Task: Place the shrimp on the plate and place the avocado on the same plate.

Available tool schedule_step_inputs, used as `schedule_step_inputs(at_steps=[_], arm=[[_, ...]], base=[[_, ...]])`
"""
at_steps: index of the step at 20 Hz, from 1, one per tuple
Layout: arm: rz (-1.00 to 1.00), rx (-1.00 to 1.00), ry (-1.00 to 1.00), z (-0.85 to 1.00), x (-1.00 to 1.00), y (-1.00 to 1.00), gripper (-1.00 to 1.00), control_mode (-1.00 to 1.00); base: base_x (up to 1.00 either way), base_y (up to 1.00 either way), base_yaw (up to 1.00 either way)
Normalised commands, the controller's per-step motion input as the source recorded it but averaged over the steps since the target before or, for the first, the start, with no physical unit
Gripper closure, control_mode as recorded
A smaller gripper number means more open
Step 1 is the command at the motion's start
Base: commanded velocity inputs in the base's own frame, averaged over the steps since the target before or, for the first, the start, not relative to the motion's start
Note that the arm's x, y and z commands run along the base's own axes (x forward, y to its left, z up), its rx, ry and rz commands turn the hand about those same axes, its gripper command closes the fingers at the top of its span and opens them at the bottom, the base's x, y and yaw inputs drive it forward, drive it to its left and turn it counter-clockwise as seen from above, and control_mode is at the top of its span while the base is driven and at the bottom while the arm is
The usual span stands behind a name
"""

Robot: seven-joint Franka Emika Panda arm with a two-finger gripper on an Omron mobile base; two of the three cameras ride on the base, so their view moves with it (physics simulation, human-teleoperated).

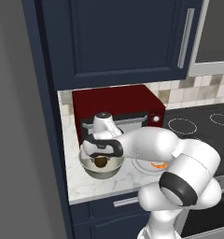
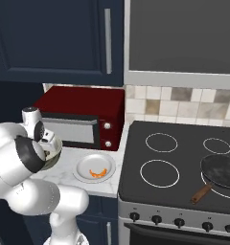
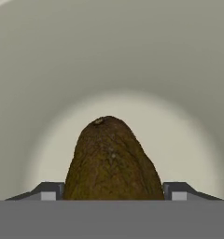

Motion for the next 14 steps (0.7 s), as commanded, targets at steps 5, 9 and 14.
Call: schedule_step_inputs(at_steps=[5, 9, 14], arm=[[0.0, 0.0, 0.0, 0.65, 0.0, -0.01, 1.0, -1.0], [0.0, 0.0, 0.0, 0.8, -0.19, -0.21, 1.0, -1.0], [0.0, -0.01, -0.04, 0.4, -0.53, -0.72, 1.0, -1.0]], base=[[0.0, 0.0, 0.0], [0.0, 0.0, 0.0], [0.0, 0.0, 0.0]])
